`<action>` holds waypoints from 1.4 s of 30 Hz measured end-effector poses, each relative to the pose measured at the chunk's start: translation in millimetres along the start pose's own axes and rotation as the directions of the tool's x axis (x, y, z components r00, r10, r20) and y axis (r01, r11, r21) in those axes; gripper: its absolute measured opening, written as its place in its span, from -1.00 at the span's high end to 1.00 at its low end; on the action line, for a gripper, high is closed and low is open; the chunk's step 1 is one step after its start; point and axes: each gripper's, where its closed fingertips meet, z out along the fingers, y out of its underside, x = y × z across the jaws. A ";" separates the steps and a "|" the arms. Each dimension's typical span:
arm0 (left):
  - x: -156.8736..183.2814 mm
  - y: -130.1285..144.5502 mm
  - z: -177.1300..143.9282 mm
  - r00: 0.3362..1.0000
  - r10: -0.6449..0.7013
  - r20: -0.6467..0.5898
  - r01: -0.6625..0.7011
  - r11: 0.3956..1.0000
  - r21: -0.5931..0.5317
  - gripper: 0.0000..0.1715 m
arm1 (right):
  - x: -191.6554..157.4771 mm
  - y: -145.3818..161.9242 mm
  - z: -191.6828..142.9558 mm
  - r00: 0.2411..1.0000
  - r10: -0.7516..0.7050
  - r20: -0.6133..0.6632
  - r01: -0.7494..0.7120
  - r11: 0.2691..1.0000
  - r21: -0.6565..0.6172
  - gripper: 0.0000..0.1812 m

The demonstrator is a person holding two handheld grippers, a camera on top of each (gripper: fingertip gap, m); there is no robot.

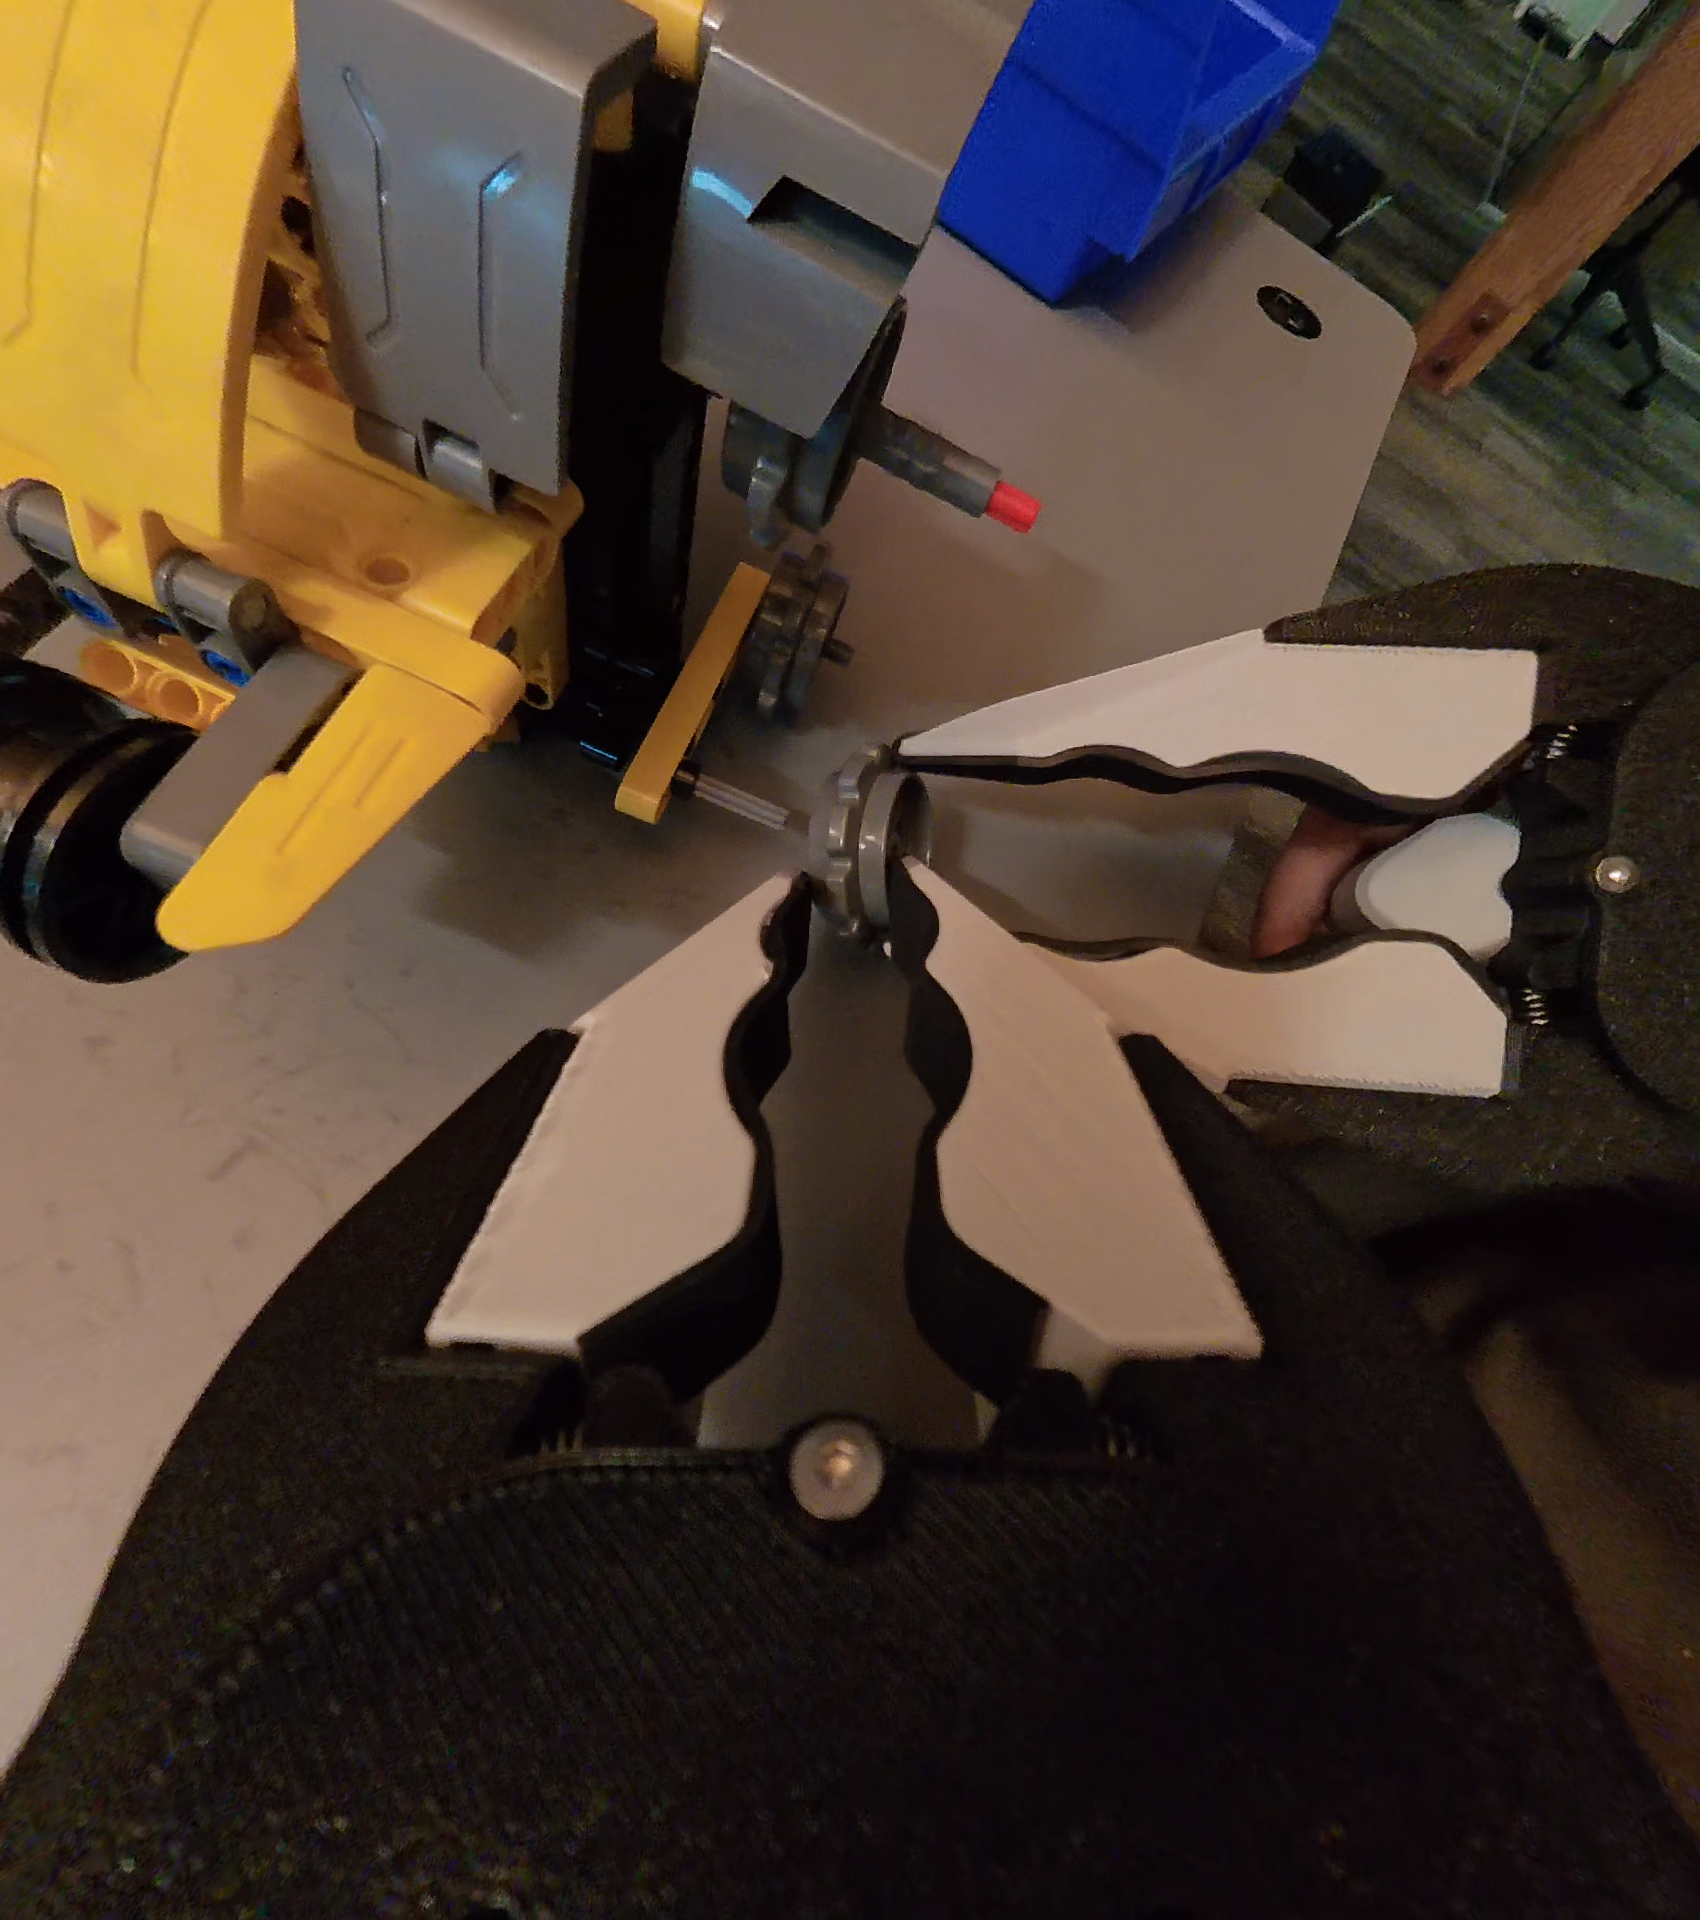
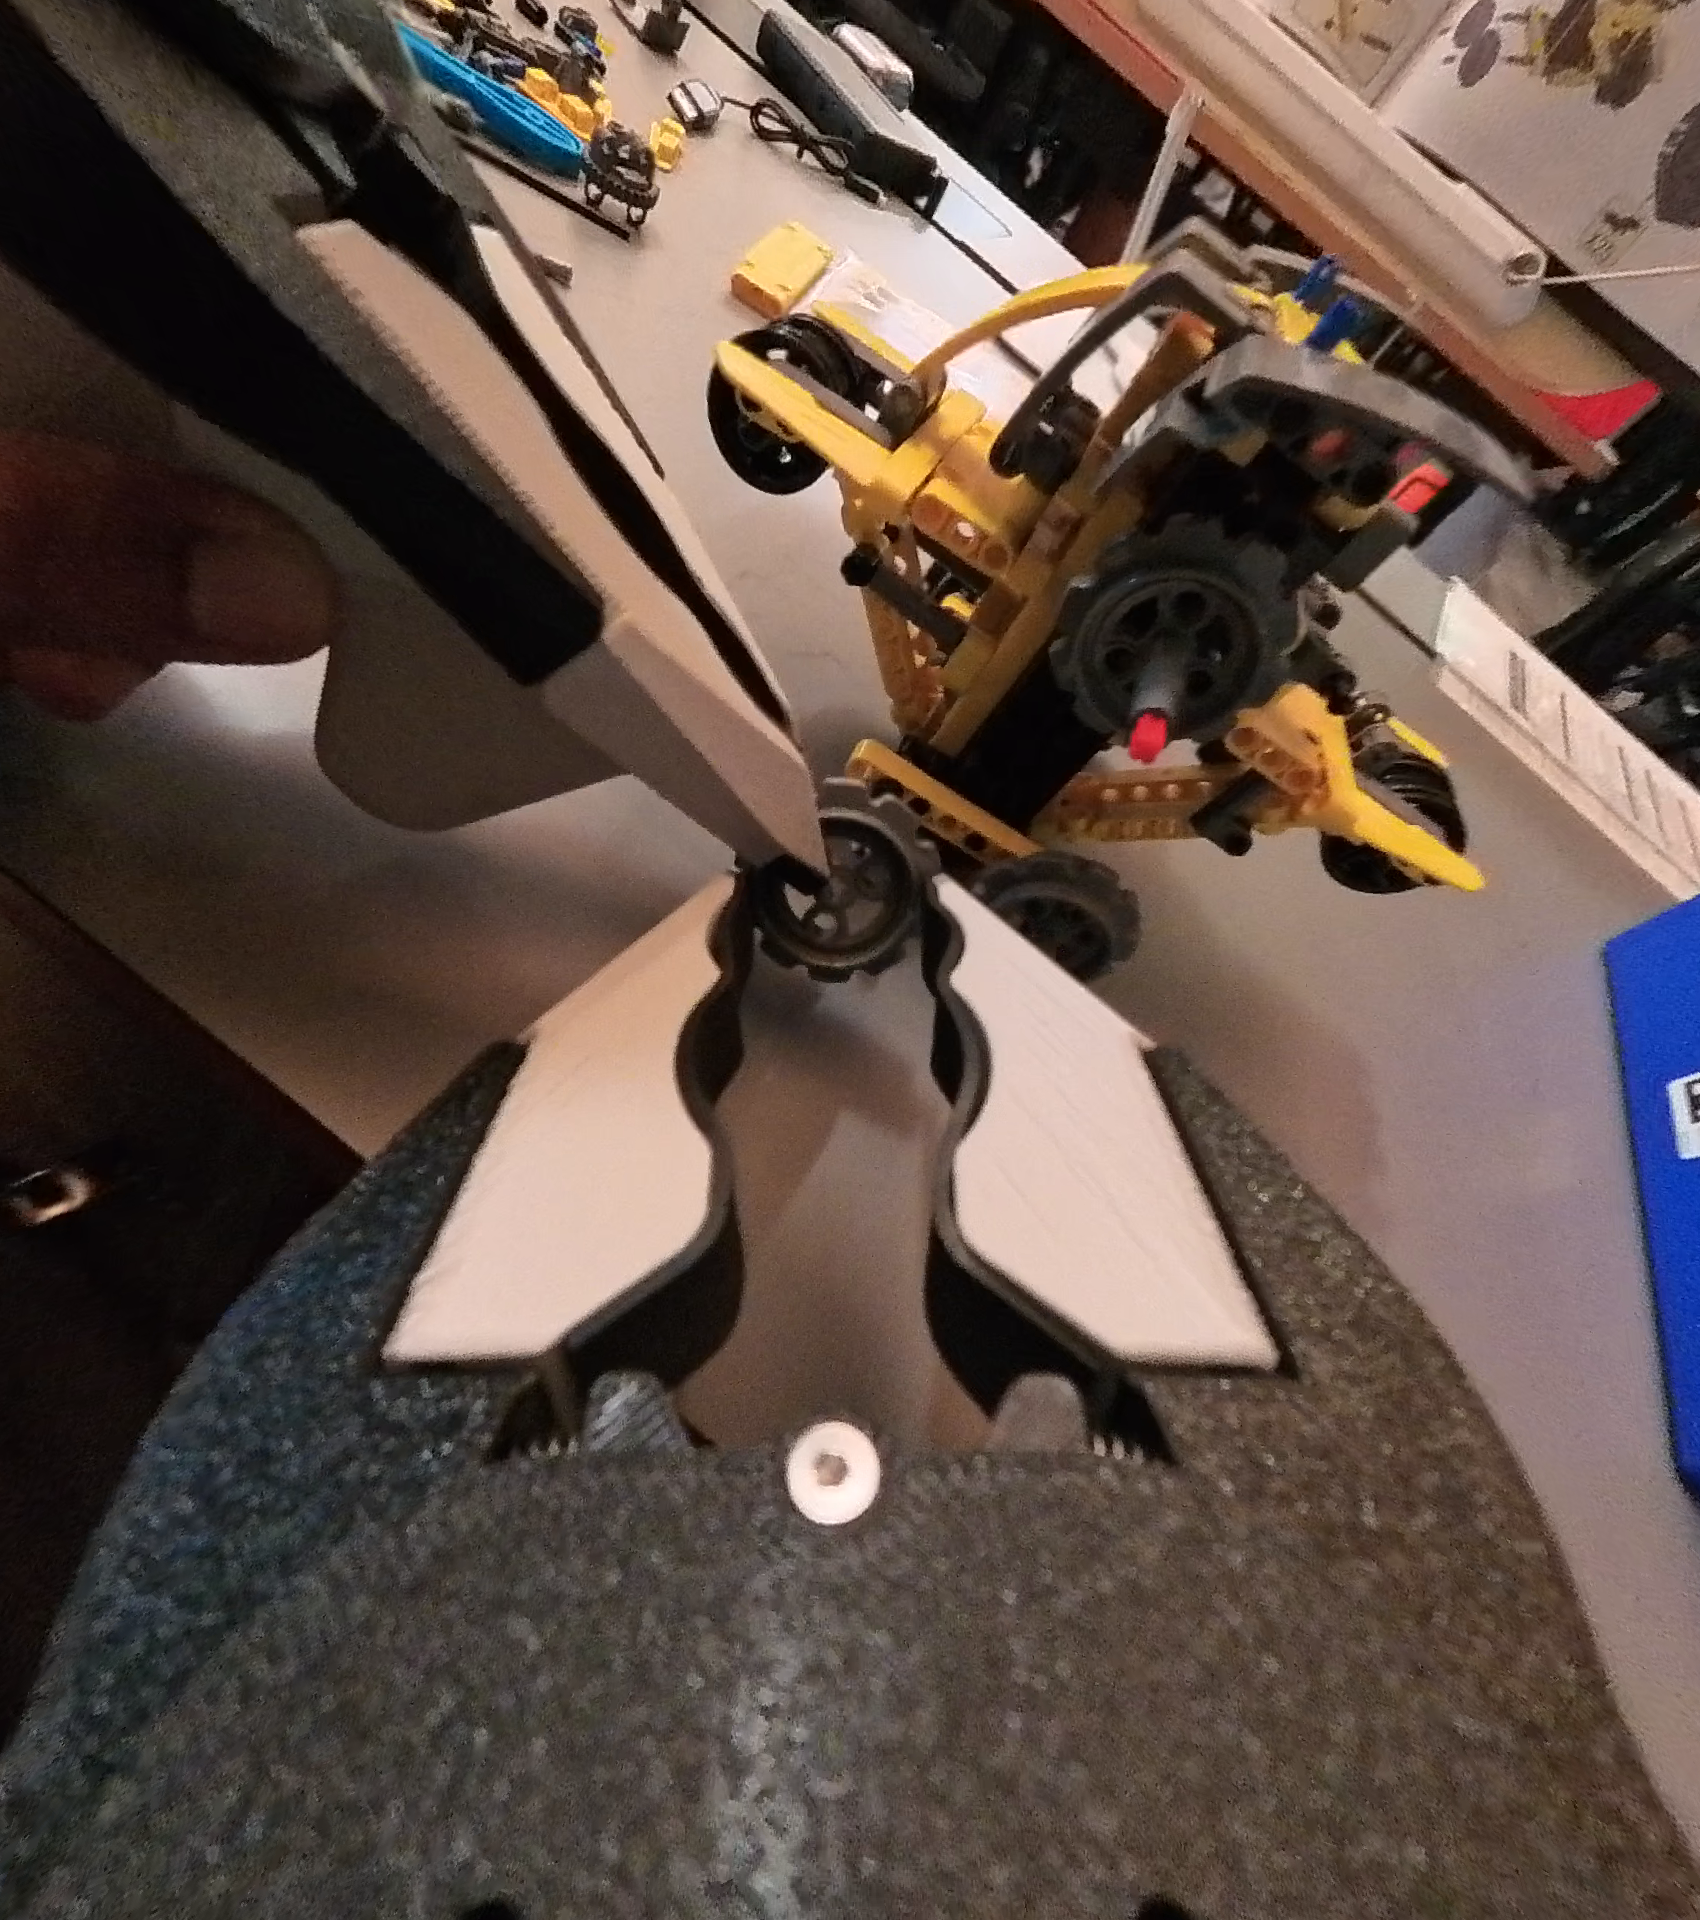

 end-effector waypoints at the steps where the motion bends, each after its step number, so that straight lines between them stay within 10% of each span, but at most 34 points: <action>1: 0.5 0.2 0.0 1.000 0.002 -0.002 -0.002 1.000 -0.001 0.84 | -0.3 0.5 -0.4 1.000 0.011 0.013 -0.011 1.000 0.000 0.66; 18: -19.9 -3.5 -11.0 0.976 0.168 0.139 -0.166 0.986 -0.022 0.39 | -0.3 2.6 9.5 1.000 0.008 -0.005 -0.008 0.999 -0.038 0.67; 27: -23.1 -5.3 -12.3 0.950 0.311 0.000 -0.310 0.946 -0.093 0.33 | -1.3 2.1 14.2 1.000 0.007 -0.023 -0.008 0.999 -0.044 0.67; 42: 1.0 0.0 -3.6 0.953 0.086 -0.290 -0.120 0.987 -0.102 -0.35 | 6.0 3.5 12.1 0.998 0.013 -0.057 -0.013 1.000 -0.012 0.67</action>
